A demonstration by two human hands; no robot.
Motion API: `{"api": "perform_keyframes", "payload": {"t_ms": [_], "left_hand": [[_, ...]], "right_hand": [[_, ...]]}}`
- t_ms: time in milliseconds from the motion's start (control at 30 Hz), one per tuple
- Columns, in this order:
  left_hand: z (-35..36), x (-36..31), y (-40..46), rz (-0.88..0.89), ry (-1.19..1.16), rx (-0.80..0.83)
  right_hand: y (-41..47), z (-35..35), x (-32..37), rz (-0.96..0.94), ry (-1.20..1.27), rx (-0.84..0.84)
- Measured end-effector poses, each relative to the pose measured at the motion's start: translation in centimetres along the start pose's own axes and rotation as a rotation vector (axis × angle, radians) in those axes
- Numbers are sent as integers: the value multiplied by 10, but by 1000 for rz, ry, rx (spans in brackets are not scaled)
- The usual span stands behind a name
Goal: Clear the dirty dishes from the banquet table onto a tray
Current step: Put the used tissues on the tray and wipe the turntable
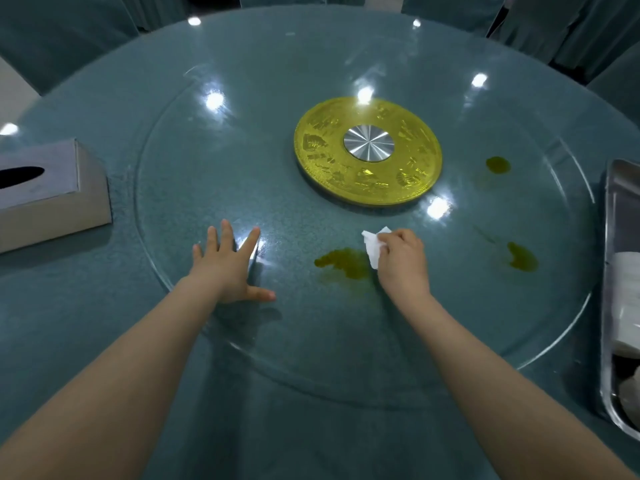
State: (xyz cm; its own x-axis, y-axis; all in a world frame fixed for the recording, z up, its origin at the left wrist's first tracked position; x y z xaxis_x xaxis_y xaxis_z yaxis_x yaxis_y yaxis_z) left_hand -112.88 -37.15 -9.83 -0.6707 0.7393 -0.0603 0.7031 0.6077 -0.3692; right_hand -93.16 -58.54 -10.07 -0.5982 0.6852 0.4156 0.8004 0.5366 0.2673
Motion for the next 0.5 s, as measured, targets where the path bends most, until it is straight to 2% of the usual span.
{"api": "perform_keyframes", "payload": {"t_ms": [233, 333, 400, 500], "left_hand": [[1, 4, 3, 11, -7, -11], [1, 6, 4, 13, 1, -23], [2, 5, 4, 12, 3, -20], [4, 3, 3, 11, 4, -27]], "right_hand": [[-76, -23, 15, -322, 106, 95], [-69, -27, 16, -384, 100, 136], [-42, -23, 15, -356, 65, 80], [5, -9, 7, -180, -43, -17]]}}
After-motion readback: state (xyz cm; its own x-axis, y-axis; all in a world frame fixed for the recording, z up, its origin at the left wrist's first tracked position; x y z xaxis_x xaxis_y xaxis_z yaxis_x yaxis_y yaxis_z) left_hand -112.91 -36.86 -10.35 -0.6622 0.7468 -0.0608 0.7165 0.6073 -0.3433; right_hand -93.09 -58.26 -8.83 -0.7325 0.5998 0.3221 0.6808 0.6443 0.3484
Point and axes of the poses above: each hand's wrist, its own y-axis towards the middle knuckle, its own z-axis out of the palm, x = y × z, the point moved 1 cm from there along y, towards the middle knuckle, and after that the axes turned 10 degrees about -x, right-handed, at the moved point
